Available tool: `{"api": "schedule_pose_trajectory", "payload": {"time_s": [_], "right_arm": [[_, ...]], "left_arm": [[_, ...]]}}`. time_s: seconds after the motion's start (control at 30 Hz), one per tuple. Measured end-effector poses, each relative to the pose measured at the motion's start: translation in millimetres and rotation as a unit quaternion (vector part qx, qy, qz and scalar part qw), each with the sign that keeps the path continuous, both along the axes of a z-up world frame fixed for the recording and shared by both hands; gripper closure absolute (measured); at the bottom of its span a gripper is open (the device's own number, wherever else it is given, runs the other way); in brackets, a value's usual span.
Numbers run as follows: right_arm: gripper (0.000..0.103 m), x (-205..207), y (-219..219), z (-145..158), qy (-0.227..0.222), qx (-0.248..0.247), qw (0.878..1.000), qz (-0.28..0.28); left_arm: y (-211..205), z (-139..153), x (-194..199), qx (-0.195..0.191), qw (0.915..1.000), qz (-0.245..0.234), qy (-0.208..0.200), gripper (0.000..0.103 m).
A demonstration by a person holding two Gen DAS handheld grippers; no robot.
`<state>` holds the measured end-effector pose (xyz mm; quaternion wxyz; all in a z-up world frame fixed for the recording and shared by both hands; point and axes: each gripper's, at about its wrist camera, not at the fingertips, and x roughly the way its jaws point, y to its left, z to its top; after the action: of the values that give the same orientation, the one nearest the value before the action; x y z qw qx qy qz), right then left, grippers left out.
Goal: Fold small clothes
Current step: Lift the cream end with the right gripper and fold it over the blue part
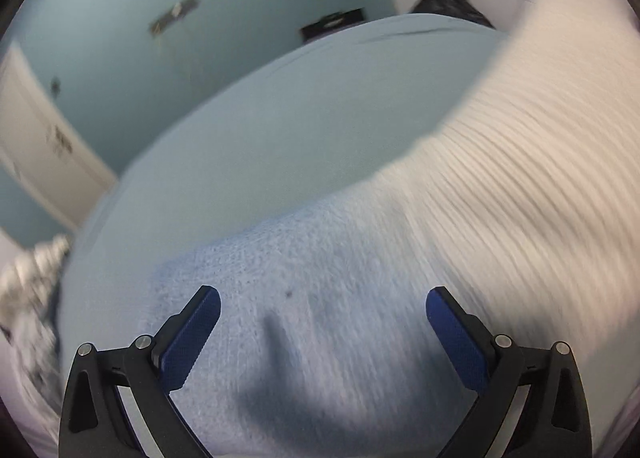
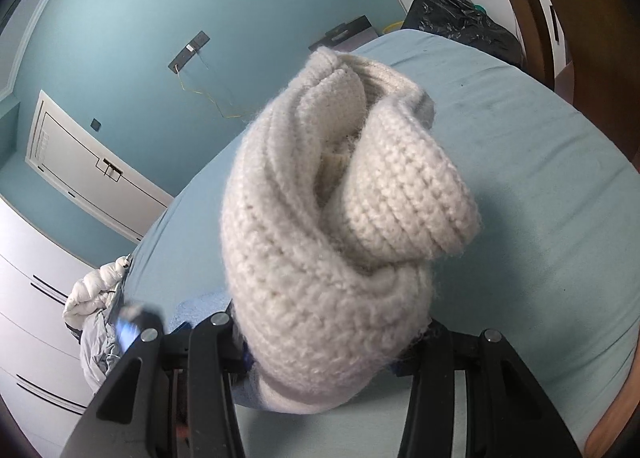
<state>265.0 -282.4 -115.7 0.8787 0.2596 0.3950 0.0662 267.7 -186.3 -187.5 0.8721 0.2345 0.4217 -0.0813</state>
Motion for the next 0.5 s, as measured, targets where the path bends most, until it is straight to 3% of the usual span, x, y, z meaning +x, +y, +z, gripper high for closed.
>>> {"api": "schedule_pose_trajectory", "payload": {"time_s": [0.13,0.27,0.33,0.43,0.5], "right_arm": [[0.062,-4.9,1.9,4.4,-0.007,-0.01,1.0,0.006],[0.062,9.7,24.1,17.3,-0.017,-0.02,0.999,0.03],[0.062,5.5,31.7,20.9,-0.033,-0.043,0.998,0.041],[0.062,6.1,29.4,23.7,-0.042,-0.042,0.997,0.044],[0.062,7.2,26.8,22.9,-0.041,-0.041,0.997,0.044]], "left_arm": [[-20.6,-20.0,-16.9,0.019,0.9998,-0.004,-0.001,0.0],[6.1,-25.1,-0.3,-0.068,0.9934,0.048,0.078,0.0],[12.6,-18.2,6.5,-0.086,0.9888,0.057,0.108,0.0],[23.0,-2.5,22.7,-0.122,0.9843,0.054,0.116,0.0],[20.4,6.6,24.3,-0.126,0.985,0.047,0.108,0.0]]}}
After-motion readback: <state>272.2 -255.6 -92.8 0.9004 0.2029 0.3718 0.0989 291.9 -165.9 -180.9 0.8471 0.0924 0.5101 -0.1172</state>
